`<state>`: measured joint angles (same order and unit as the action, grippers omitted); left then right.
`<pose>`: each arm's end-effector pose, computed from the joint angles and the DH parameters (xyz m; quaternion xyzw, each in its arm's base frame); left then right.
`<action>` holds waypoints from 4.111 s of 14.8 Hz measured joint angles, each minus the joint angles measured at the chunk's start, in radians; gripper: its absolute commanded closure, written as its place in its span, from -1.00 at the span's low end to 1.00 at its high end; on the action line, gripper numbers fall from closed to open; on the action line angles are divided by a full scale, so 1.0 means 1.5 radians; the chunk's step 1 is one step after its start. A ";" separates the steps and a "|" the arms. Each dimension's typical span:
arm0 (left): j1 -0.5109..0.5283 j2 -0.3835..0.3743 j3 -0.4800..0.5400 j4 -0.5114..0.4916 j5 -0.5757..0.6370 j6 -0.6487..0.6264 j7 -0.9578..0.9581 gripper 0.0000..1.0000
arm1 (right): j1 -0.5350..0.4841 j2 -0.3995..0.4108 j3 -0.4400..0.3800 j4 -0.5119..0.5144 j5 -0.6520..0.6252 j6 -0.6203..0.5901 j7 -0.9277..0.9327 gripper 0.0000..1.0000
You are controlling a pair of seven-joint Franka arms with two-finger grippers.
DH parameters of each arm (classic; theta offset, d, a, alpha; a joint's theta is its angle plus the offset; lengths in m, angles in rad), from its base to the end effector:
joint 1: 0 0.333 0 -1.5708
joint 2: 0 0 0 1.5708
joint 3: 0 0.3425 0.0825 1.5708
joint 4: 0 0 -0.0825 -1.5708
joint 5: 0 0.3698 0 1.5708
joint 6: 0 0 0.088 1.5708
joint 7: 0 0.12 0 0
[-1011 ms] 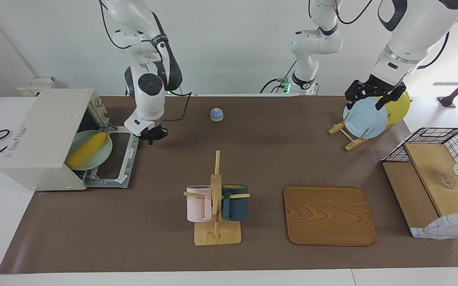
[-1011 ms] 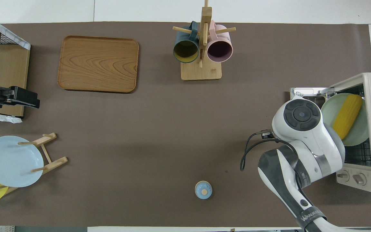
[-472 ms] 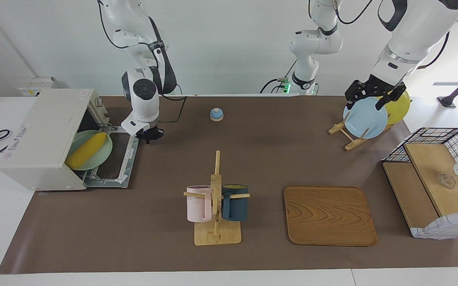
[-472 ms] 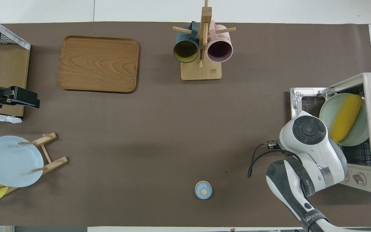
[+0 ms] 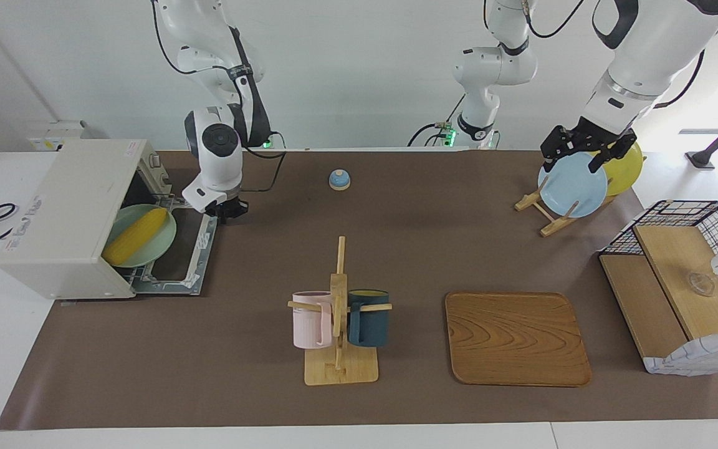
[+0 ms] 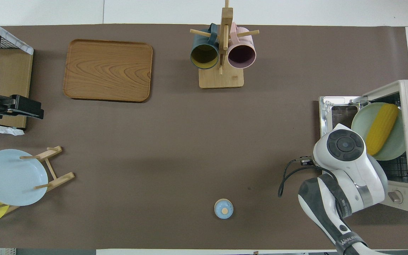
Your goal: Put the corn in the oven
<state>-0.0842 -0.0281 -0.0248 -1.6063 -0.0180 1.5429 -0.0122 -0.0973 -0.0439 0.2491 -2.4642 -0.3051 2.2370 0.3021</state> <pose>0.5236 -0.0597 0.6344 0.9986 -0.0485 -0.0181 0.0076 0.4364 0.0544 0.3223 0.9886 0.0298 -0.0633 0.1333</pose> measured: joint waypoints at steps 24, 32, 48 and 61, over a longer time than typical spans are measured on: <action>0.000 0.000 0.000 0.000 0.000 0.000 0.000 -1.00 | -0.091 -0.052 -0.030 0.254 -0.068 -0.299 -0.330 1.00; 0.000 0.000 0.000 0.000 0.000 0.000 0.000 -1.00 | -0.087 -0.061 -0.050 0.258 0.096 -0.295 -0.344 1.00; 0.000 0.000 0.000 0.000 0.000 0.000 0.000 -1.00 | -0.154 -0.075 -0.055 0.221 0.105 -0.258 -0.414 1.00; 0.000 0.000 0.000 0.000 0.000 0.000 0.000 -1.00 | -0.147 -0.069 -0.046 0.330 0.124 -0.343 -0.414 -1.00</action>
<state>-0.0842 -0.0281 -0.0248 -1.6063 -0.0180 1.5429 -0.0122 -0.3172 -0.1469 0.1805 -1.9691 -0.1197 1.7222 -0.3182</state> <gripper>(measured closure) 0.000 0.775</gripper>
